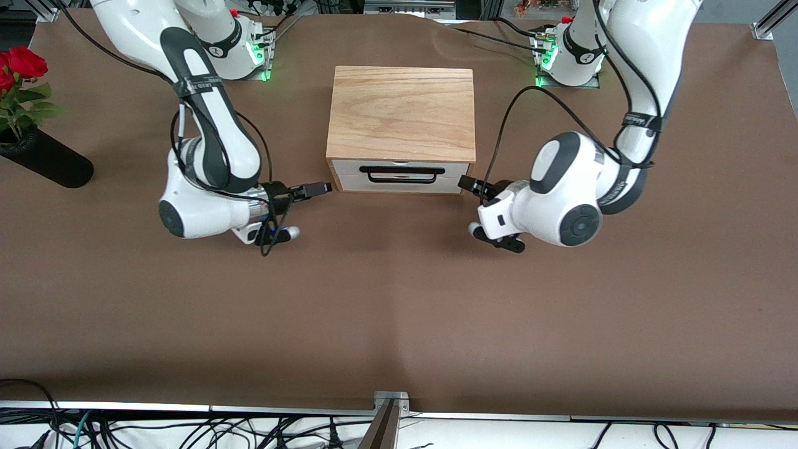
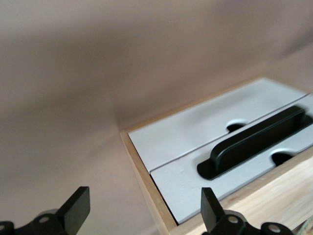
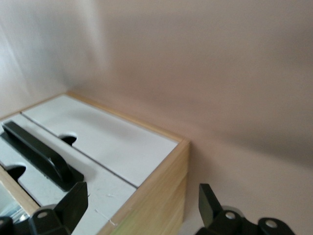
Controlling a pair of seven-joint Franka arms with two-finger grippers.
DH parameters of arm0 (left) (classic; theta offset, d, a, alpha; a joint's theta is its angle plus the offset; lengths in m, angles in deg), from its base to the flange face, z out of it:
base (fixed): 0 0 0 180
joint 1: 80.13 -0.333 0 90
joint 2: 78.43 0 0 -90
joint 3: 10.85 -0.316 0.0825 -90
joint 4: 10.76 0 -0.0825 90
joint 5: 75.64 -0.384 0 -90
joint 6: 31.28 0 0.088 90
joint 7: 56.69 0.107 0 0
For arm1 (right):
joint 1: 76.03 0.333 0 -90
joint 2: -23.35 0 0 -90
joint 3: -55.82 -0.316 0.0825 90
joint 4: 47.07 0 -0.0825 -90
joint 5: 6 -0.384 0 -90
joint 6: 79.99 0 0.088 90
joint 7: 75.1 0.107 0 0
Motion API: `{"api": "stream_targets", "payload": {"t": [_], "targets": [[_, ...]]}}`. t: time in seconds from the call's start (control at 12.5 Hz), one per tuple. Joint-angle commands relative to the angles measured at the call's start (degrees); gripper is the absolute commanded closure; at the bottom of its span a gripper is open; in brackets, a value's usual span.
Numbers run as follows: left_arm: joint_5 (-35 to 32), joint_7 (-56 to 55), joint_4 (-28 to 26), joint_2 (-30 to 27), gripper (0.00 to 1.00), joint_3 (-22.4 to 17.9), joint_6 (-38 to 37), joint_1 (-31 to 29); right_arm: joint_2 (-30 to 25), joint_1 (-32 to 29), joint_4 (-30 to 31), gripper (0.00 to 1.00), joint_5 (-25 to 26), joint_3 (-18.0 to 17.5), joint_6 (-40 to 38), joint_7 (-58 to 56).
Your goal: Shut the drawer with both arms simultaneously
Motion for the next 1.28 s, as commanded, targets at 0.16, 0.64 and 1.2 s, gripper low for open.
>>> {"api": "stream_targets", "payload": {"t": [0.16,0.64,1.2], "targets": [[-5.07,0.88,6.65,-0.49,0.00,-0.97,-0.92,-4.70,-7.34,-0.01,-0.13,0.00,14.80,3.15,5.25,-2.02],[-23.63,0.35,9.21,-6.45,0.00,-1.06,-0.92,-8.05,-18.24,-0.10,-3.90,0.00,38.06,7.53,0.44,-9.28],[-24.26,0.09,-9.22,-29.29,0.00,-2.64,1.36,-13.33,-19.40,0.43,-12.86,0.00,37.90,10.45,-15.73,-1.72]]}}
